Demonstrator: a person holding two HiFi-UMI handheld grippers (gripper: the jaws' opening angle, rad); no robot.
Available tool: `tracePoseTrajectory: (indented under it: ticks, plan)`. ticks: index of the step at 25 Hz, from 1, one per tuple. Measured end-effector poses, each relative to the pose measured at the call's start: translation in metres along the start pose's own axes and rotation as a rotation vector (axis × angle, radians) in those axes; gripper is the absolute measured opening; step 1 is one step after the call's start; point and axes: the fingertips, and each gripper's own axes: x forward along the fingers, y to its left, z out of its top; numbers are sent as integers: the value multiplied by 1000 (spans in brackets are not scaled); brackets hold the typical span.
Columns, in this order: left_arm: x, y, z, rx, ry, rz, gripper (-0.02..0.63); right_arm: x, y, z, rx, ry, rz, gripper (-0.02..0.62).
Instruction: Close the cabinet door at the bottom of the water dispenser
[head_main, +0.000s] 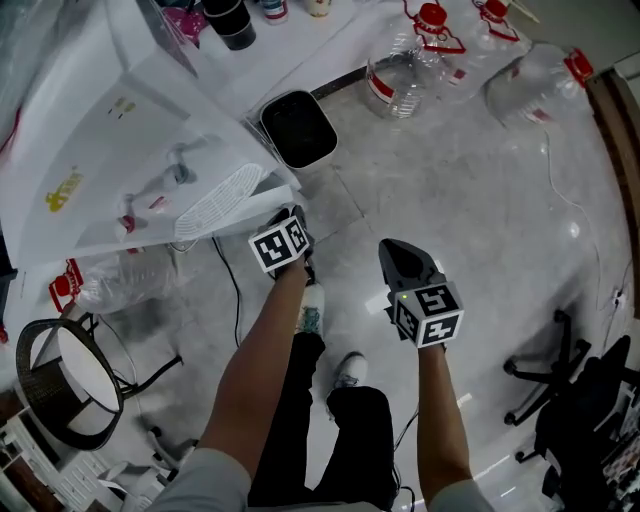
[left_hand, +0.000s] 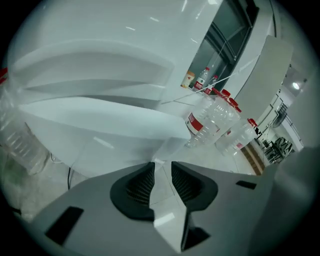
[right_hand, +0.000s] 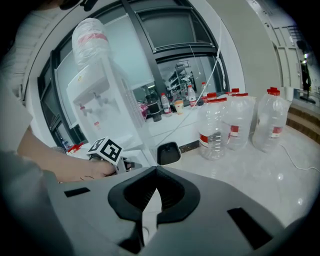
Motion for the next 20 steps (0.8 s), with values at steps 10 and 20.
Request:
tracePoseTrajectory:
  ticks: [10, 20]
  plan:
    - [37, 11, 46, 110, -115, 59, 120, 30, -30, 0, 20, -6, -13, 25]
    - [28, 0, 56, 91, -115, 54, 118, 22, -43, 26, 5, -24, -31, 25]
